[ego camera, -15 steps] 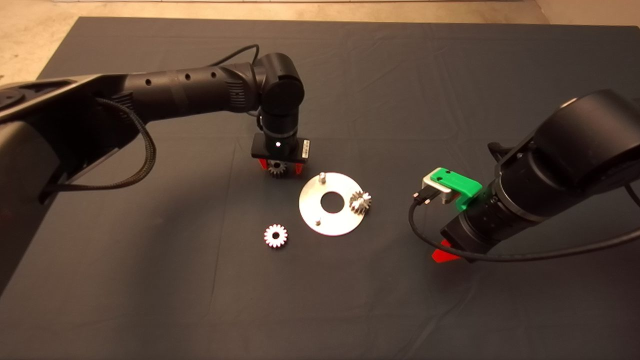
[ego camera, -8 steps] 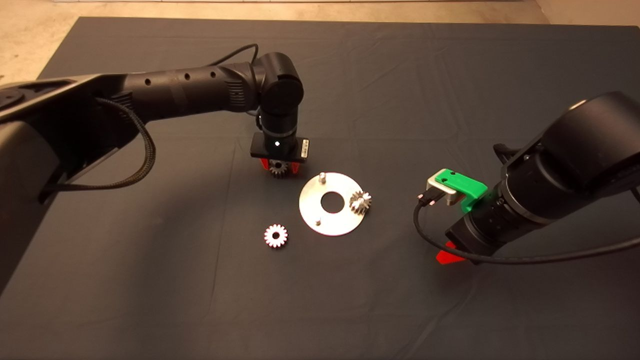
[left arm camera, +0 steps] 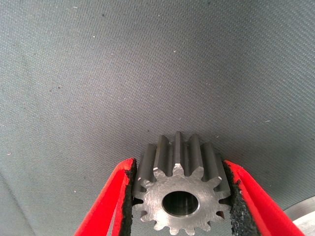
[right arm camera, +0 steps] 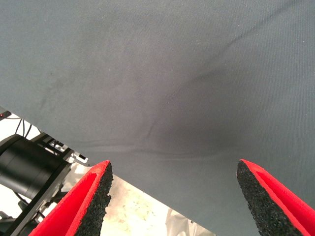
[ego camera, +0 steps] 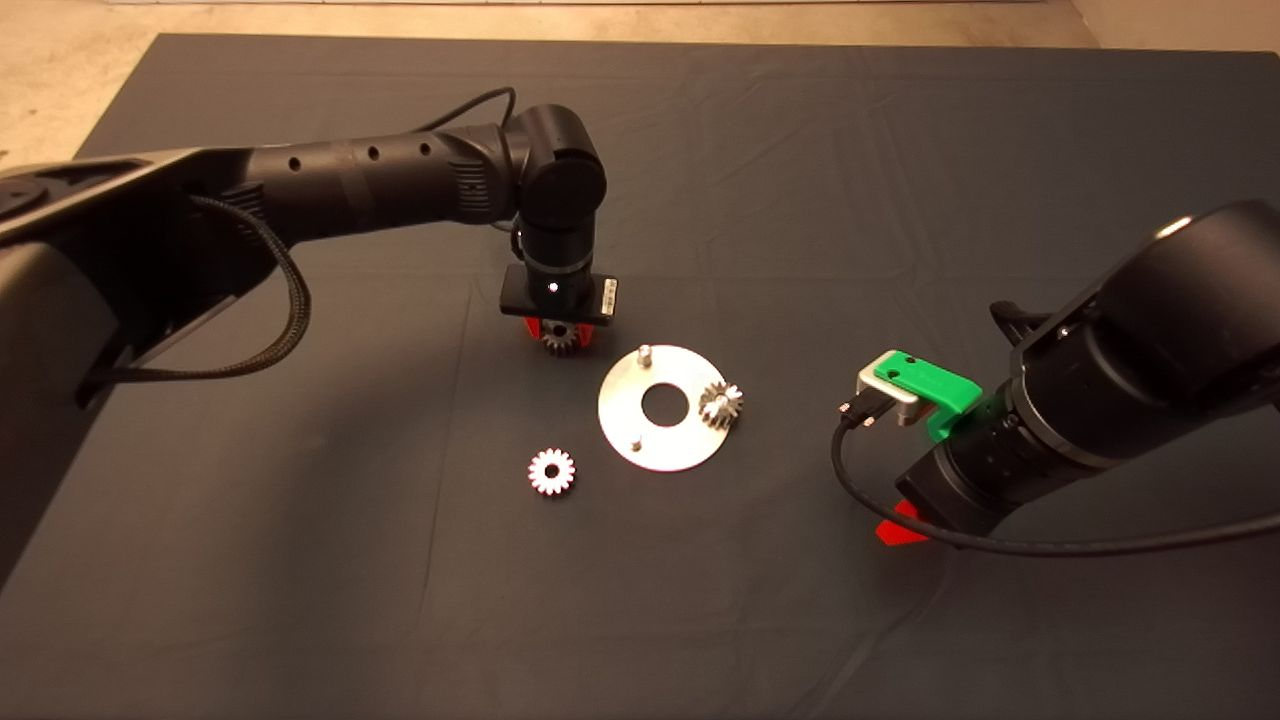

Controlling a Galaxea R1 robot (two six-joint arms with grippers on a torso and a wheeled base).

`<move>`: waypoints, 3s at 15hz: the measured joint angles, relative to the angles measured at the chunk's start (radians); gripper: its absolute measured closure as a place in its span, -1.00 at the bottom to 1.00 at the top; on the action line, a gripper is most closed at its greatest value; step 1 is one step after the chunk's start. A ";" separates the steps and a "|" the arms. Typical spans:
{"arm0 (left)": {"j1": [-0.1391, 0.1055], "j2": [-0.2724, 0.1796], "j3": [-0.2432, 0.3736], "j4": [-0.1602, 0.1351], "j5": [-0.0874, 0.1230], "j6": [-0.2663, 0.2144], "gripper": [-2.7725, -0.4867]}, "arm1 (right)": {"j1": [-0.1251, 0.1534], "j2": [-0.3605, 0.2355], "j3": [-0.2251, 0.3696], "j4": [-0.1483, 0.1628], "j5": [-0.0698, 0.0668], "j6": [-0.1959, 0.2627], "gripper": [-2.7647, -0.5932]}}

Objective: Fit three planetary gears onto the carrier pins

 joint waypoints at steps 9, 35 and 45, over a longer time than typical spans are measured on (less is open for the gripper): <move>0.000 0.000 -0.005 0.000 0.000 0.000 0.57 | -0.048 -0.002 0.003 0.000 0.000 0.030 -0.17; -0.073 0.048 0.115 -0.035 0.007 -0.049 0.63 | -0.110 -0.059 -0.059 0.001 0.000 0.044 -0.17; -0.073 0.055 0.133 -0.077 0.007 -0.077 0.63 | -0.096 -0.193 -0.010 0.044 -0.002 0.044 -0.17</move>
